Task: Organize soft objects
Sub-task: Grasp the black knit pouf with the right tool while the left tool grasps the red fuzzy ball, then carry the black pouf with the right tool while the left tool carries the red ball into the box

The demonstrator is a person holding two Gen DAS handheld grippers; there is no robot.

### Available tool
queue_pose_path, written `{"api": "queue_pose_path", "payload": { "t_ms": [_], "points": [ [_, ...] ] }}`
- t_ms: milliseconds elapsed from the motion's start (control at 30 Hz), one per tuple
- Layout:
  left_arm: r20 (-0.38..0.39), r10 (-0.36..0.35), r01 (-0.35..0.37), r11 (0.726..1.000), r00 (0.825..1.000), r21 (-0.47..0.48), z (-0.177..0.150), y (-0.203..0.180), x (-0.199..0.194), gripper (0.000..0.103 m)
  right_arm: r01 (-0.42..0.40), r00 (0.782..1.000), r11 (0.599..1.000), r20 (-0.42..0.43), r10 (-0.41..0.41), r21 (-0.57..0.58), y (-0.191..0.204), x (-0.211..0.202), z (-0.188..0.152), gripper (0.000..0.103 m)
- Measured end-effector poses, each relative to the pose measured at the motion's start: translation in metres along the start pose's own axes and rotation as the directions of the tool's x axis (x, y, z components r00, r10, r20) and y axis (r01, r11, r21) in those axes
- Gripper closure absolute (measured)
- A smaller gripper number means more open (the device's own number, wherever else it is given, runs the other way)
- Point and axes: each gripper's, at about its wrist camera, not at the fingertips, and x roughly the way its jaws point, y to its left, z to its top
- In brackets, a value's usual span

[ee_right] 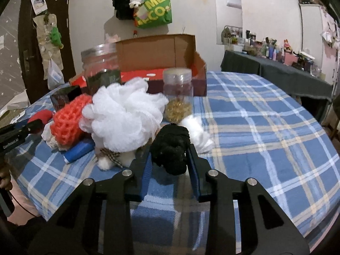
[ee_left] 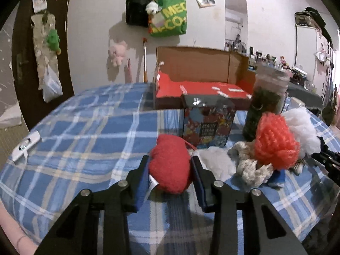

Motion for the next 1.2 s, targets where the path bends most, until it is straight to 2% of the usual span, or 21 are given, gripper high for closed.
{"api": "queue_pose_path", "payload": {
  "t_ms": [233, 500, 833, 1200],
  "points": [
    [0.098, -0.018, 0.016, 1.0, 0.995, 0.015, 0.023, -0.005, -0.028, 0.063, 0.009, 0.998, 1.0, 0.054, -0.009, -0.004, -0.006, -0.014, 0.018, 0.073],
    [0.178, -0.083, 0.076, 0.996, 0.981, 0.048, 0.045, -0.018, -0.049, 0.063, 0.003, 0.993, 0.999, 0.114, 0.002, -0.044, 0.0, -0.025, 0.039, 0.073],
    [0.209, -0.092, 0.082, 0.995, 0.974, 0.056, 0.06, -0.024, -0.054, 0.063, -0.001, 0.987, 0.997, 0.162, 0.013, -0.076, 0.004, -0.032, 0.062, 0.073],
    [0.239, -0.097, 0.084, 0.994, 0.966, 0.063, 0.088, -0.024, -0.043, 0.063, -0.002, 0.982, 0.995, 0.19, 0.02, -0.095, -0.003, -0.017, 0.098, 0.073]
  ]
}}
